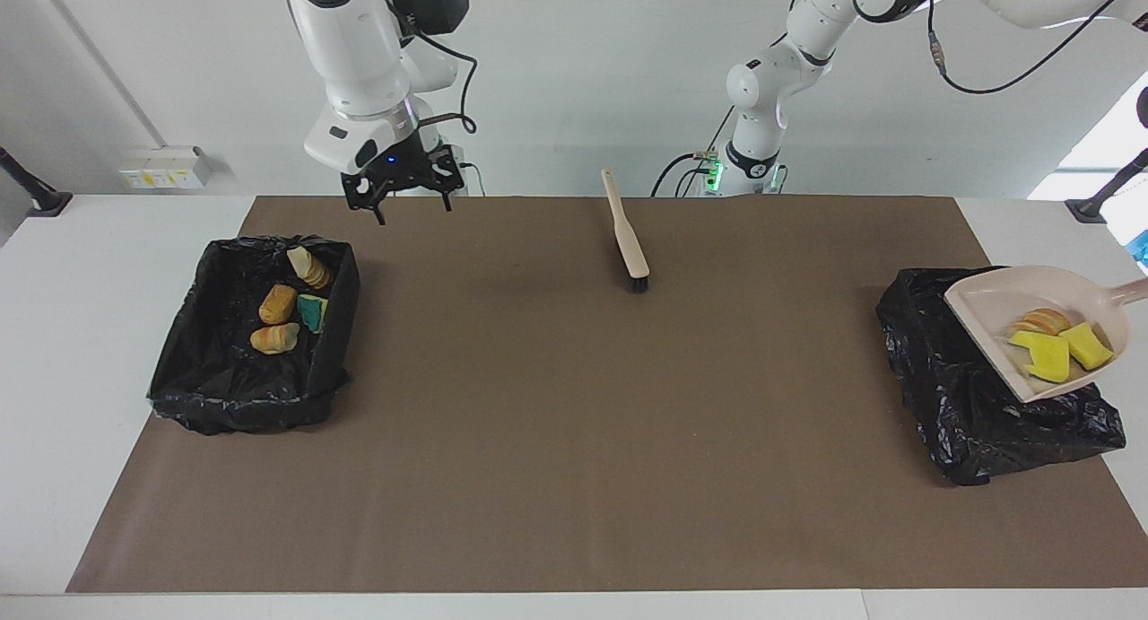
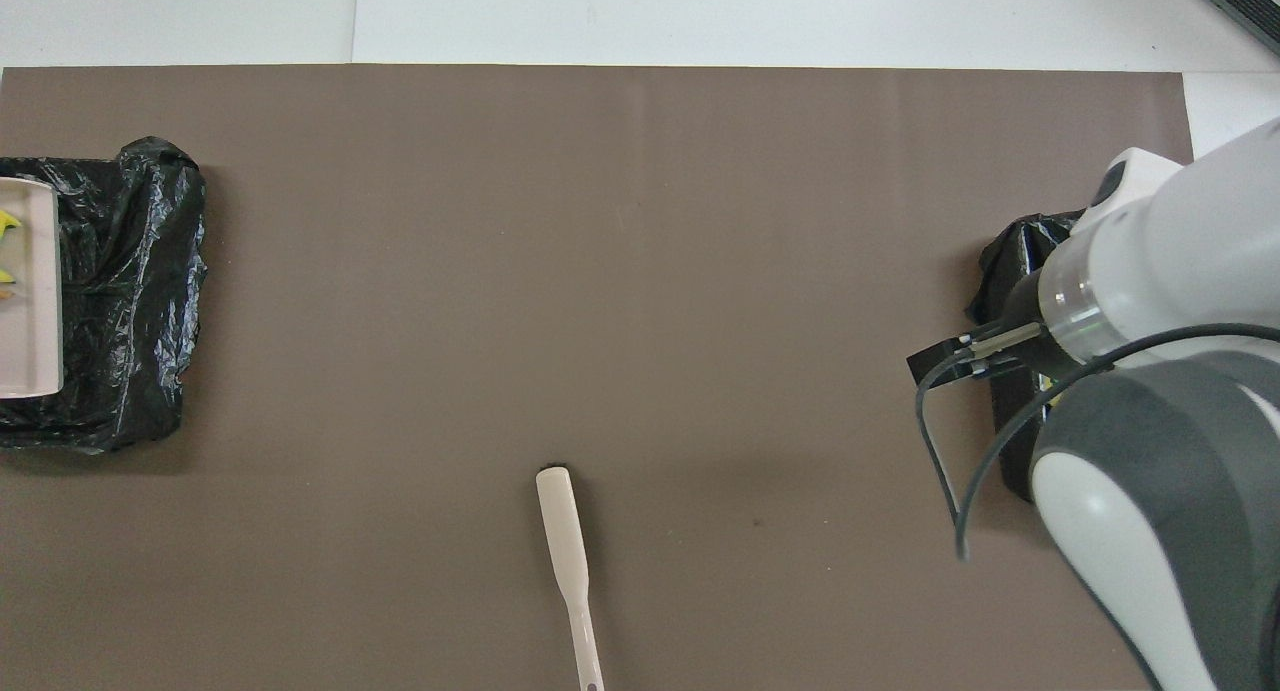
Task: Sweep and dump trash in bin
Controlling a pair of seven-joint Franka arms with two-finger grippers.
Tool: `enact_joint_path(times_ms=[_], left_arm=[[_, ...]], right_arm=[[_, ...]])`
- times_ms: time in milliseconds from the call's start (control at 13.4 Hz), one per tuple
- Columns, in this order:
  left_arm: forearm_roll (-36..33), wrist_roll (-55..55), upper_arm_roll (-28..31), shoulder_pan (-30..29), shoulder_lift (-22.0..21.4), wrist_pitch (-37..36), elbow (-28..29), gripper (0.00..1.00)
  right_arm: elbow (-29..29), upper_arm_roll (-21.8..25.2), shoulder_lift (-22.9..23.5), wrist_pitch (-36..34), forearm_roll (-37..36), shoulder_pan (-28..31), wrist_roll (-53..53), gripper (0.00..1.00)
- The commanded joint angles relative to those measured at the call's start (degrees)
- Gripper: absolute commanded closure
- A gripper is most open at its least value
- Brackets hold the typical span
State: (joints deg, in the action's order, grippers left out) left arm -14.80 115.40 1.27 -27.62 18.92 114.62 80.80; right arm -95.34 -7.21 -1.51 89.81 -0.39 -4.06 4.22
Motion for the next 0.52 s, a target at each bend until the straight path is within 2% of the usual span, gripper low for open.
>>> enact_joint_path(times_ms=[0, 224, 448], left_arm=[[-7.8, -2.5, 0.2, 3.0, 0.8, -0.1, -2.8, 1.0], [-17.9, -6.5, 0.1, 6.6, 0.3, -1.0, -2.8, 1.0], [-21.1, -6.5, 0.3, 7.7, 0.1, -1.0, -2.9, 1.0]], right_arm=[[2.1, -0.2, 1.2, -1.0, -1.4, 5.4, 5.5, 0.0], [1.3, 0.8, 0.6, 1.7, -0.3, 11.3, 4.8, 0.0], [1.3, 0.9, 0.6, 1.8, -0.1, 12.1, 1.3, 0.0]])
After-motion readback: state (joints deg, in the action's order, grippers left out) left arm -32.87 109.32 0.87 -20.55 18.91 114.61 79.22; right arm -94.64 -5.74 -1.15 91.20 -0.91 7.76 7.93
